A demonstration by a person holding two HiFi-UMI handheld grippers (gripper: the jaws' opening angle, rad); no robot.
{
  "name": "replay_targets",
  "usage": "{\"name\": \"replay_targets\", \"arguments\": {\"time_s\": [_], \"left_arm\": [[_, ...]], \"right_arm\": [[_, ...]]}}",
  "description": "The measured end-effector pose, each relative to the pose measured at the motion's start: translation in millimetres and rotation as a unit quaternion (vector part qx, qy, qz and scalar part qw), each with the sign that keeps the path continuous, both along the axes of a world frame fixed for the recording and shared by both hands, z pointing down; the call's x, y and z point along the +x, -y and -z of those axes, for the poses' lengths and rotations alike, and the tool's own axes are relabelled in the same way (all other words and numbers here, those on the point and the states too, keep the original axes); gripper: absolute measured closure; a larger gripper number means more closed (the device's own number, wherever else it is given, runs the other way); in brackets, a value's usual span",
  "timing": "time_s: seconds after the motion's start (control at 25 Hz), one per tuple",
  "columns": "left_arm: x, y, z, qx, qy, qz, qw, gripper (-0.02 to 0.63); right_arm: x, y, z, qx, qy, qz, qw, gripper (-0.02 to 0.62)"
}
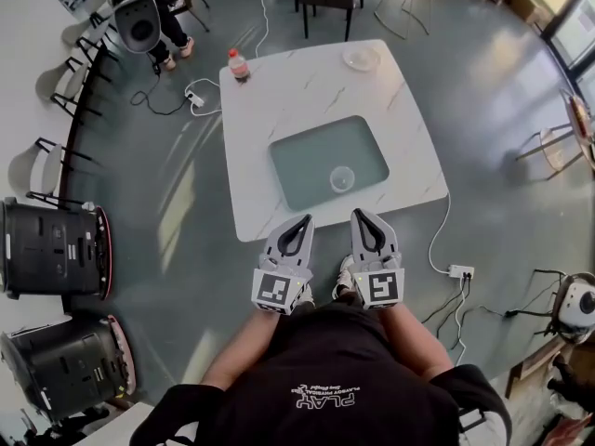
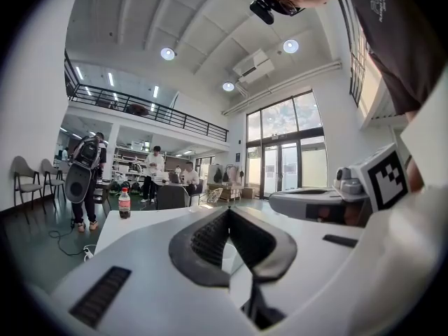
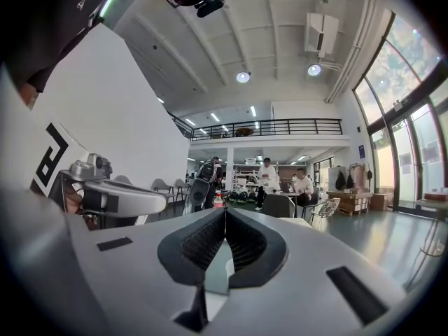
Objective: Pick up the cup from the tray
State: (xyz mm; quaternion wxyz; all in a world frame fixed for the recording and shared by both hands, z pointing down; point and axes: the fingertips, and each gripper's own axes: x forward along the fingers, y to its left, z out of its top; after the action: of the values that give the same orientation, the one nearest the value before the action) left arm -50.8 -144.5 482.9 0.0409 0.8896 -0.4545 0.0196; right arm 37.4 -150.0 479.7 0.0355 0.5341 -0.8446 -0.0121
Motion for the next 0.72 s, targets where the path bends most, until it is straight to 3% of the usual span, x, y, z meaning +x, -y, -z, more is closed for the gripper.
{"name": "replay_targets", "arguments": {"time_s": [0.36, 0.72], "left_arm": [[25, 21, -5, -0.005, 0.028, 0.048, 0.9984, 0.603], [35, 31, -10, -0.015, 0.027, 0.069, 0.9971, 0.603]], "right_arm": [[24, 26, 0, 0.005, -0.001, 0.053, 0.999, 0.586], [29, 42, -16, -0.01, -0.001, 0.078, 0.997, 0.586]]}}
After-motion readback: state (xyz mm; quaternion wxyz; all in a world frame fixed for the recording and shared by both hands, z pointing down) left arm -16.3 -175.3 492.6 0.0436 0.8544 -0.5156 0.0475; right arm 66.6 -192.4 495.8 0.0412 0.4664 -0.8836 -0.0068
